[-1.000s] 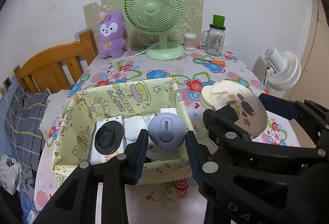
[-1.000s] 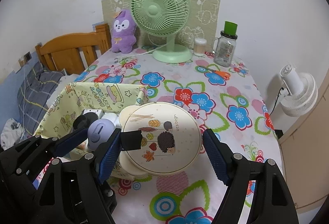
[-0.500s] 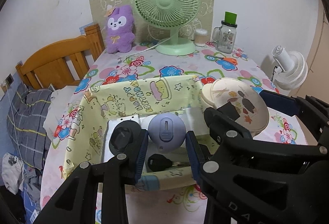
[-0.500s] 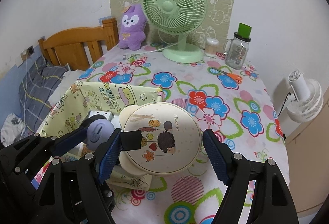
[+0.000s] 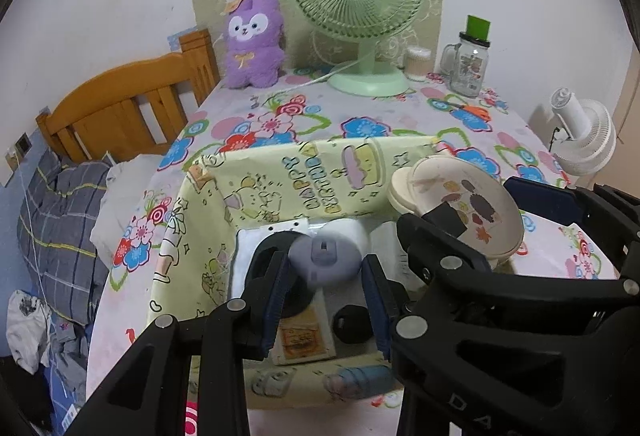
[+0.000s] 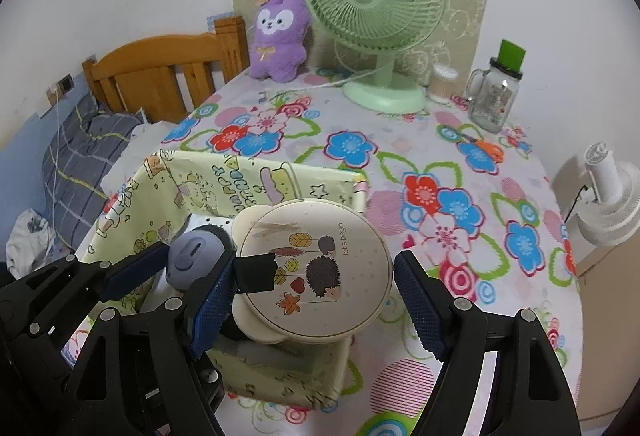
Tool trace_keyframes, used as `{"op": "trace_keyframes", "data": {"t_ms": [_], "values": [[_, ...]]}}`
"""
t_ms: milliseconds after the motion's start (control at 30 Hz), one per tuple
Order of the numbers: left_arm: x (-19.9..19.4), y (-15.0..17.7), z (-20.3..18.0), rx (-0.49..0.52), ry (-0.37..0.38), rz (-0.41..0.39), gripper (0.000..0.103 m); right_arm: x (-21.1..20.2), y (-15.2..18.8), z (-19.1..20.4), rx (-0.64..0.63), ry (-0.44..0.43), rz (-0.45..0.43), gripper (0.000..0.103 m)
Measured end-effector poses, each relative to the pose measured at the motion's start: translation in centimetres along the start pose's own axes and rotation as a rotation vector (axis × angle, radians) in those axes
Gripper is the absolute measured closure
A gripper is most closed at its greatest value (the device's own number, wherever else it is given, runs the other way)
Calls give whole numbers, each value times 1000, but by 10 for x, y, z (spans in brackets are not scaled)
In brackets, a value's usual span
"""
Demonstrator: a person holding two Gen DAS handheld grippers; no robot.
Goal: Organize rigid objects
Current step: 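Lower the mouse into the box with the right tool while the left tool lowers the key tag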
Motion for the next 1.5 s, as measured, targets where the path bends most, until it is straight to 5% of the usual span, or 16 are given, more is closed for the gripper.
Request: {"op": "trace_keyframes", "data": {"t_ms": [300,467,767,1033,1500], "values": [[14,-2,13,-16,-1,24,63,13,-6,11,-38,27,-7,23],[18,-2,18,-27,12,31,38,19,-10,16,-47,26,-9,23],[18,-3,23,-20,31,43,19,30,-15,27,-60,-20,-10,23],[22,-3,23,-16,43,53,16,46,-12,31,-12,-116,62,22],[3,5,18,-19,25,41,16,22,-6,31,-38,-66,24,11]]}}
Point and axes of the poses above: each gripper's, at about its wrist camera, not at the fingertips, and x roughly the way its jaws point, z to its left, y to its underside, the point moved 3 cm from there along x, roughly the way its jaws point, and after that the axes turned 8 degrees about -z, right-handed, at the moved point
